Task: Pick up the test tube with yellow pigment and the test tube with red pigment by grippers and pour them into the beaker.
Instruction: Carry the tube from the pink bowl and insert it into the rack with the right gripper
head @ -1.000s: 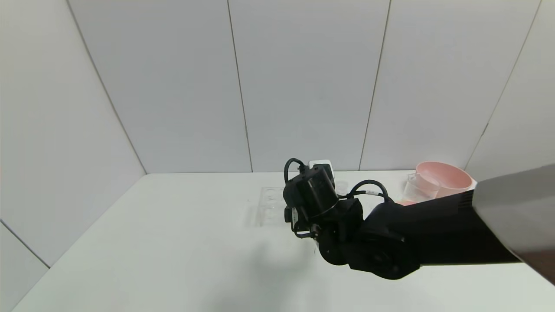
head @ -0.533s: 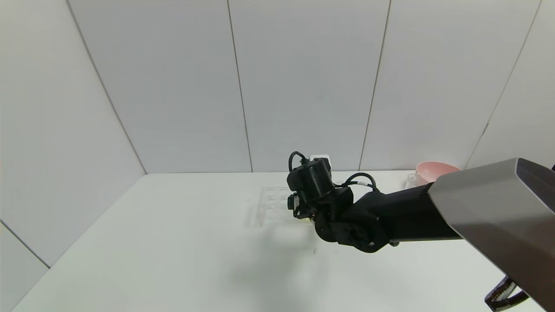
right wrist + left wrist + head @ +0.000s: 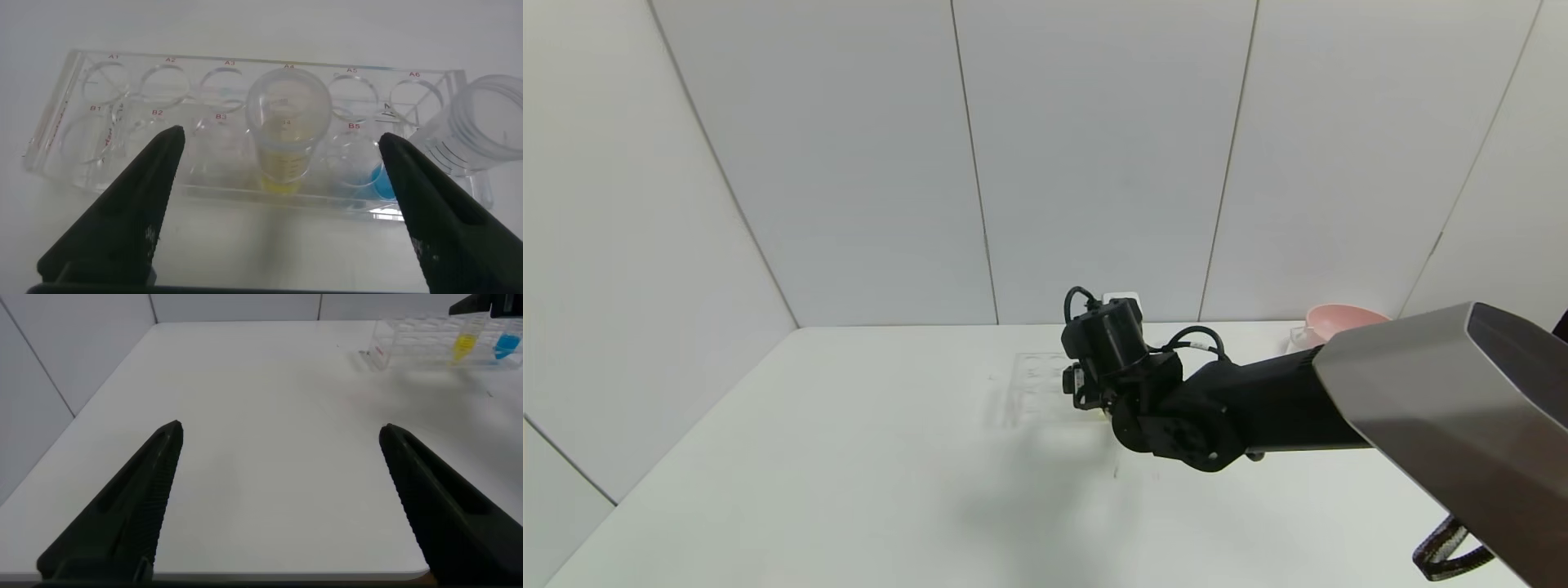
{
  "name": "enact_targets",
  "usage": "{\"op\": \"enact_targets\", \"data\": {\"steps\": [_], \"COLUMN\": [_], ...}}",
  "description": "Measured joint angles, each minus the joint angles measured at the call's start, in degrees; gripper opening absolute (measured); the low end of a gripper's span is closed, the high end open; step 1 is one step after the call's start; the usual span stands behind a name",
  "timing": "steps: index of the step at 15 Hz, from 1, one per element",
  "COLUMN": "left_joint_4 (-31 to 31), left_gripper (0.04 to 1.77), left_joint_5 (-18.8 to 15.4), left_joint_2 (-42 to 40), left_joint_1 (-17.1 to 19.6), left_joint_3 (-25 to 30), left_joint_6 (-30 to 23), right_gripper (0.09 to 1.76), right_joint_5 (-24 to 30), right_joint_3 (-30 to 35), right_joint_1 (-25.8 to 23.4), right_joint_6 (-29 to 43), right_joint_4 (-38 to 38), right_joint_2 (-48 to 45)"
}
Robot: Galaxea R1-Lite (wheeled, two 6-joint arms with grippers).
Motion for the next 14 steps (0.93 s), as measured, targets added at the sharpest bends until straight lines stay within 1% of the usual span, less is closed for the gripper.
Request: {"op": "enact_targets", "data": {"steps": [10,11,13,14], "left_joint_4": [-0.02,0.0,-0.02,0.0], "left_gripper": [1.72,1.72,1.72,1.72], "left_joint_5": [0.0,0.0,0.0,0.0], "left_joint_2": [0.0,0.0,0.0,0.0], "left_joint_1": [0.0,0.0,0.0,0.0], "left_joint_3": [0.0,0.0,0.0,0.0], "left_joint_6": [-0.02,-0.02,-0.02,-0.02], "right_gripper": [1.71,1.62,1.27,1.13], "right_joint_5": [0.11,0.11,0.17,0.22], "right_joint_3": [-2.85,-3.0,-3.11,-3.16], "right_joint_1": [-0.87,-1.06,-1.28,-1.35], "right_joint_6": [-0.68,-0.79,-0.9,-0.84], "right_joint_4": [0.01,0.0,0.04,0.01], "right_joint_2": [2.07,2.27,2.43,2.4]}}
